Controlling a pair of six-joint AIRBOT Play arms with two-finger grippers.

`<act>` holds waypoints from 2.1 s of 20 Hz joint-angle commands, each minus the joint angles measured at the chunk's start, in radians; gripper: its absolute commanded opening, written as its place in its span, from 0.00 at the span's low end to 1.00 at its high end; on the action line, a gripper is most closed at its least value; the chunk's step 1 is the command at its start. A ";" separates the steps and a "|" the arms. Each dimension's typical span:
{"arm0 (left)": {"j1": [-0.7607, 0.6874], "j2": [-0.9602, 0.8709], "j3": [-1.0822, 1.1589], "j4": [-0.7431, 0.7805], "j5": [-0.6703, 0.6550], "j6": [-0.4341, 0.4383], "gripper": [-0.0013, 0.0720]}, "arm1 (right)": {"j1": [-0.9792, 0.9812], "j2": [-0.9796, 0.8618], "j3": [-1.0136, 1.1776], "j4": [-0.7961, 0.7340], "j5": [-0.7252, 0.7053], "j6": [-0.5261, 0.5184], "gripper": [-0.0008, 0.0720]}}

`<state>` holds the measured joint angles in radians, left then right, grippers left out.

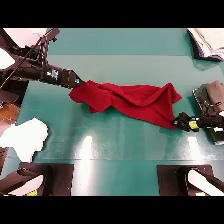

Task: Fold the shirts.

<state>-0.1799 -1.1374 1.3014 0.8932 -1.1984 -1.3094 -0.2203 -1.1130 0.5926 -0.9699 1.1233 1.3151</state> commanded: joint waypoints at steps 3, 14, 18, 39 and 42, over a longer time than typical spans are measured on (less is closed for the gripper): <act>0.000 0.001 0.000 0.000 -0.028 0.000 0.05 | 0.013 0.001 0.000 -0.002 -0.007 0.000 0.03; -0.190 0.002 -0.115 0.037 -0.256 0.001 0.05 | -0.207 0.286 0.001 -0.070 0.087 0.000 0.03; -0.211 0.002 -0.198 0.171 -0.307 -0.070 0.93 | -0.221 0.299 0.001 -0.069 0.089 0.000 0.03; 0.180 0.134 -0.874 -0.214 0.328 -0.024 0.85 | -0.162 0.299 0.001 -0.071 0.061 0.000 0.03; 0.180 0.132 -0.879 -0.265 0.353 0.018 0.84 | -0.162 0.299 0.001 -0.071 0.062 0.000 0.03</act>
<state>-0.0067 -1.0023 0.4557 0.7269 -0.8951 -1.3502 -0.3832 -0.8150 0.5922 -1.0412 1.1881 1.3151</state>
